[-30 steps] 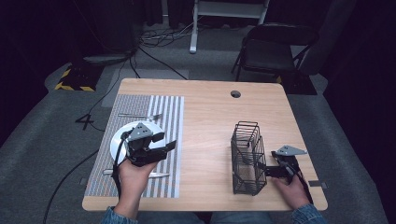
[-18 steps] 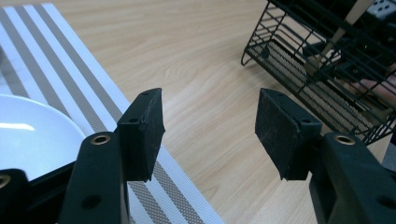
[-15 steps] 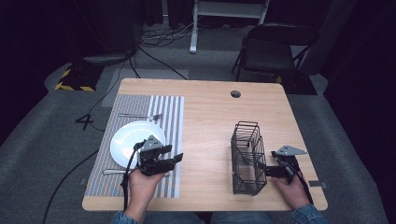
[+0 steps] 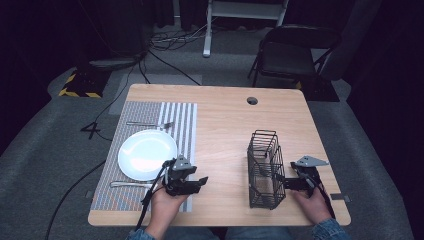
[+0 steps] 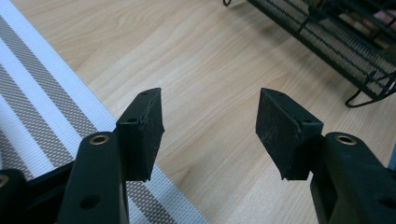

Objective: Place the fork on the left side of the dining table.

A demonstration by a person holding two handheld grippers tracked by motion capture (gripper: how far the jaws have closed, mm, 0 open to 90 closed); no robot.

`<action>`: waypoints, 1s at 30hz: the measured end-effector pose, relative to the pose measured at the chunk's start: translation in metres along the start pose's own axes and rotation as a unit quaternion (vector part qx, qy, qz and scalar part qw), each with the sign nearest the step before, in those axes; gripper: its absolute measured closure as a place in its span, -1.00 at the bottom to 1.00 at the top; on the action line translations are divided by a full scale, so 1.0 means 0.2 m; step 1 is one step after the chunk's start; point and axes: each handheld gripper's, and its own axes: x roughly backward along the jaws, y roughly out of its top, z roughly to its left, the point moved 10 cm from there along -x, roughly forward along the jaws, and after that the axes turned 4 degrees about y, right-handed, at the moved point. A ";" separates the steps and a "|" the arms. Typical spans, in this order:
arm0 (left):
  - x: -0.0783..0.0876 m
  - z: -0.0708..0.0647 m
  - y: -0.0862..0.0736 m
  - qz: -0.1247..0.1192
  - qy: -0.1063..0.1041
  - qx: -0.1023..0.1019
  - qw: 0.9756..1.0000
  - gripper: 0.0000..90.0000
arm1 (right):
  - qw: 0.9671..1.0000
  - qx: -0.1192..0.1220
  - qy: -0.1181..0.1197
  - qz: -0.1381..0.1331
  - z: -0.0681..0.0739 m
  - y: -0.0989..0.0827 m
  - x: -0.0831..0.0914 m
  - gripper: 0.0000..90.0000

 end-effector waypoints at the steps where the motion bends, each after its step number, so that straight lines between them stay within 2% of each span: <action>1: -0.01 0.00 -0.01 0.003 0.002 -0.002 1.000 -0.08 | 1.000 0.000 0.000 0.000 0.00 0.00 0.00 -0.61; 5: -0.06 -0.02 -0.04 0.027 0.010 -0.024 0.999 -0.07 | 1.000 0.000 0.000 0.000 0.00 0.00 0.00 -0.61; 10: -0.11 -0.08 -0.08 0.048 0.003 -0.040 0.998 -0.07 | 1.000 0.000 0.000 0.000 0.00 0.00 0.00 -0.61; 13: -0.15 -0.14 -0.10 0.066 0.007 -0.078 0.995 -0.07 | 1.000 0.000 0.000 0.000 0.00 0.00 0.00 -0.61; 17: -0.20 -0.20 -0.11 0.080 0.010 -0.109 0.991 -0.11 | 1.000 0.000 0.000 0.000 0.00 0.00 0.00 -0.61; 19: -0.22 -0.21 -0.12 0.082 0.014 -0.113 0.990 -0.18 | 1.000 0.000 0.000 0.000 0.00 0.00 0.00 -0.61; 25: -0.24 -0.22 -0.12 0.060 0.020 -0.108 0.992 -0.31 | 1.000 0.000 0.000 0.000 0.00 0.00 0.00 -0.61; 27: -0.26 -0.22 -0.12 0.042 0.020 -0.103 0.994 -0.47 | 1.000 0.000 0.000 0.000 0.00 0.00 0.00 -0.61; 28: -0.27 -0.22 -0.12 0.041 0.025 -0.099 0.994 -0.60 | 1.000 0.000 0.000 0.000 0.00 0.00 0.00 -0.61; 30: -0.28 -0.21 -0.12 0.047 0.030 -0.097 0.994 -0.73 | 1.000 0.000 0.000 0.000 0.00 0.00 0.00 -0.61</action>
